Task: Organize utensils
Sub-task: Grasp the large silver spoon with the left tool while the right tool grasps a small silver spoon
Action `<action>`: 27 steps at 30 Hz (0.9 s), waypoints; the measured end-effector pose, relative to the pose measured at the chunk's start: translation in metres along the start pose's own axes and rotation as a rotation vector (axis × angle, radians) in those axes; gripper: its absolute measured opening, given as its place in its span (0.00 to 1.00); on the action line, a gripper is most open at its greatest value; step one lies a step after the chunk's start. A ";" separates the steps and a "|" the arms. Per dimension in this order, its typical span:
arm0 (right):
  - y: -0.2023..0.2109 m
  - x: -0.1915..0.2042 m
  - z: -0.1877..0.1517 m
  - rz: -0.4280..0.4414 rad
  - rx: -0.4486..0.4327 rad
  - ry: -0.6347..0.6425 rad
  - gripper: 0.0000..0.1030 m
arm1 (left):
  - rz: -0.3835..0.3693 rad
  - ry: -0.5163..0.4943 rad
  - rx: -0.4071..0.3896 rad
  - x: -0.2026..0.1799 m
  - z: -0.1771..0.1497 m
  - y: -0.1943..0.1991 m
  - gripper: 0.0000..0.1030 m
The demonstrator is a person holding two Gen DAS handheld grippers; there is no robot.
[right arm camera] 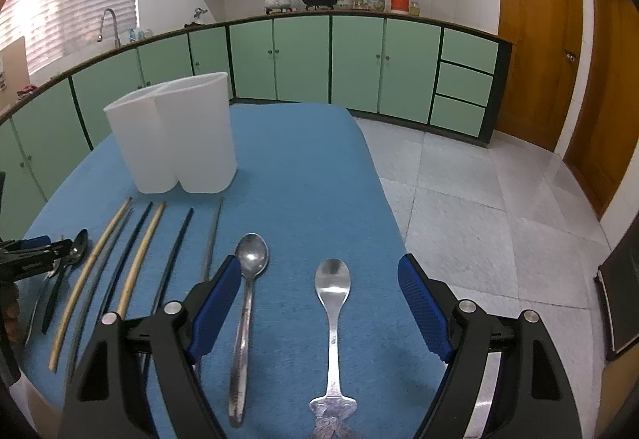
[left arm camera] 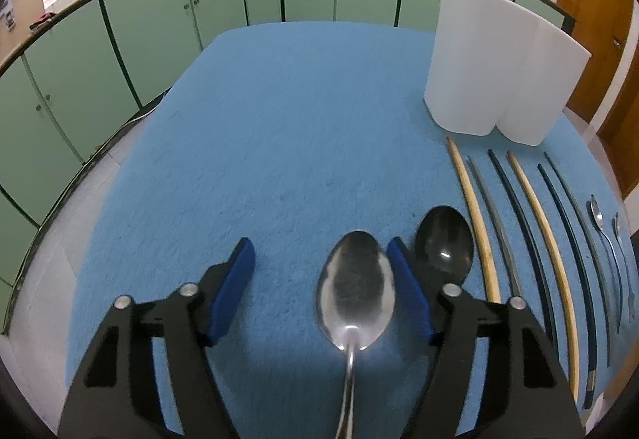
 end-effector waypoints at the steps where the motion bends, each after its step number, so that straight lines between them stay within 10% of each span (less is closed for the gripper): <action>1: -0.002 0.000 0.000 -0.001 0.004 0.001 0.76 | -0.001 -0.003 -0.001 -0.001 0.000 0.000 0.60; 27: -0.074 0.035 0.012 0.098 0.152 0.054 0.44 | -0.047 -0.013 -0.038 -0.006 -0.008 0.011 0.33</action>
Point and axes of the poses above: each gripper's, at about its wrist camera, not at the fingertips, and y roughly against the way its jaws point, x to its left, z to its top, the point moved 1 cm from there along -y, roughly the way its jaws point, and after that the axes turned 8 degrees about z, right-handed, at the moved point
